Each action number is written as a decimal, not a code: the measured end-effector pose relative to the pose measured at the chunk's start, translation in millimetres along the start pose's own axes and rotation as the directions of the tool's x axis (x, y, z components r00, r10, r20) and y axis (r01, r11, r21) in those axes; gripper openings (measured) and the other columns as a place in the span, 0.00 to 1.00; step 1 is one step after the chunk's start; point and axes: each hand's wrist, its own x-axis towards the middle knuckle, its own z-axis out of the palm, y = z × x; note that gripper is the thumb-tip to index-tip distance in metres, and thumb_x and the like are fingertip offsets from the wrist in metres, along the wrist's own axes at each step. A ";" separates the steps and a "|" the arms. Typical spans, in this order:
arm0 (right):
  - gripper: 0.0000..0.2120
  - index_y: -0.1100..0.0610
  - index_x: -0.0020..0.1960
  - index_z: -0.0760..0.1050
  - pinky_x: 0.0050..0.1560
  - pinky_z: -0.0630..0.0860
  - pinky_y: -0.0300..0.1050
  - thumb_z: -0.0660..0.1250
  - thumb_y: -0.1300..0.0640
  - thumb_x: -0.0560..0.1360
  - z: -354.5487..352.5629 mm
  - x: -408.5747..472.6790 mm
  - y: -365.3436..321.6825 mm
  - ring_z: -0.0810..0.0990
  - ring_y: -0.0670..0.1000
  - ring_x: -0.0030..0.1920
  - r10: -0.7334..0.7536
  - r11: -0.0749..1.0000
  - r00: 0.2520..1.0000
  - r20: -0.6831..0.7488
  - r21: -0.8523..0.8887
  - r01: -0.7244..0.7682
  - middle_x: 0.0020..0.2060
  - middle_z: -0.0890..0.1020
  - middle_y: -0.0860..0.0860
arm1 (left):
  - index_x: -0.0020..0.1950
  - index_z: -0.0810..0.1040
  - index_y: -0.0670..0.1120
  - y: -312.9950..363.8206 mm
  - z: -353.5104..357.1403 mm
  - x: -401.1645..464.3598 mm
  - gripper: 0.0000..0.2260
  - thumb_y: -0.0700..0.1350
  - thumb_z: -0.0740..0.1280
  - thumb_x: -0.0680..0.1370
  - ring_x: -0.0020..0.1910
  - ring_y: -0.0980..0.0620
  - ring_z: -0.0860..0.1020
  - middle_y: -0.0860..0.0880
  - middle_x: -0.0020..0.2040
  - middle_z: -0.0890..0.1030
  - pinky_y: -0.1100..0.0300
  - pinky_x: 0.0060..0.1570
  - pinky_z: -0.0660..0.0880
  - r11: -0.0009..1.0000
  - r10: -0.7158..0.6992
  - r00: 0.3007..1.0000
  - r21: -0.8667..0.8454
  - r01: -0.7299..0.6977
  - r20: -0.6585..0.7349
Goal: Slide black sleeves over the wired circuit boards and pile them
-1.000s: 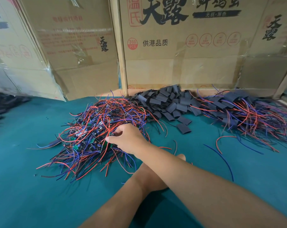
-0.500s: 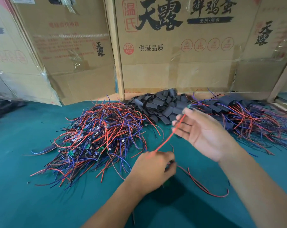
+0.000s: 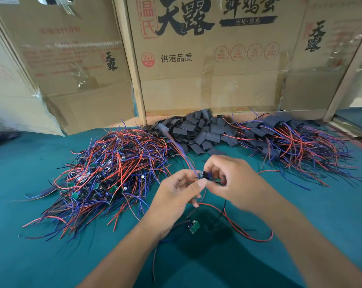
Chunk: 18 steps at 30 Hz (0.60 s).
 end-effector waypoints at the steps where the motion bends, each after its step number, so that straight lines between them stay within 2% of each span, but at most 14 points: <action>1: 0.08 0.48 0.46 0.73 0.38 0.69 0.41 0.71 0.55 0.71 2.0 0.0 -1.7 0.71 0.41 0.36 -0.023 0.999 1.000 0.010 -0.034 0.023 0.36 0.73 0.42 | 0.50 0.79 0.37 -1.5 1.2 0.1 0.12 0.43 0.74 0.73 0.35 0.51 0.75 0.46 0.41 0.79 0.60 0.33 0.75 1.000 0.009 1.000 0.010 -0.009 -0.013; 3: 0.07 0.48 0.47 0.73 0.40 0.71 0.45 0.69 0.55 0.71 4.3 -0.3 -3.3 0.71 0.43 0.37 -0.035 0.999 0.999 0.015 -0.036 0.036 0.37 0.72 0.42 | 0.45 0.79 0.39 -3.8 2.3 0.4 0.09 0.44 0.73 0.72 0.34 0.51 0.76 0.42 0.40 0.77 0.59 0.34 0.76 1.000 0.023 0.999 0.014 -0.022 -0.044; 6: 0.07 0.49 0.49 0.75 0.43 0.74 0.50 0.71 0.54 0.72 2.1 -0.6 -2.9 0.73 0.47 0.38 0.000 1.000 1.000 0.007 0.006 0.000 0.39 0.73 0.42 | 0.41 0.76 0.40 -4.3 -2.1 2.7 0.09 0.43 0.73 0.72 0.34 0.50 0.76 0.42 0.38 0.77 0.59 0.36 0.76 0.998 0.018 0.997 -0.065 -0.024 -0.081; 11: 0.04 0.50 0.45 0.76 0.43 0.74 0.49 0.71 0.56 0.74 1.6 0.2 -4.6 0.74 0.47 0.38 -0.005 1.000 1.000 -0.014 0.027 0.005 0.38 0.75 0.42 | 0.40 0.74 0.41 0.1 -12.4 6.5 0.10 0.43 0.74 0.74 0.36 0.48 0.78 0.40 0.40 0.78 0.58 0.38 0.77 0.989 0.001 0.997 -0.149 -0.014 -0.082; 15: 0.05 0.51 0.43 0.76 0.42 0.74 0.51 0.71 0.58 0.75 6.9 -0.8 -10.6 0.73 0.48 0.38 -0.041 0.999 0.999 -0.031 -0.001 0.041 0.38 0.74 0.43 | 0.45 0.74 0.38 2.3 -10.7 4.7 0.11 0.44 0.72 0.75 0.35 0.47 0.77 0.40 0.41 0.79 0.57 0.39 0.78 0.987 -0.003 0.996 -0.160 -0.011 -0.087; 18: 0.03 0.52 0.45 0.76 0.41 0.73 0.49 0.70 0.57 0.76 8.7 -2.9 -13.2 0.72 0.45 0.39 -0.070 0.995 0.996 -0.063 -0.072 0.065 0.39 0.73 0.42 | 0.42 0.75 0.41 6.0 -10.9 3.3 0.10 0.46 0.72 0.76 0.35 0.47 0.77 0.41 0.41 0.79 0.57 0.39 0.78 0.982 -0.024 0.997 -0.189 0.009 -0.074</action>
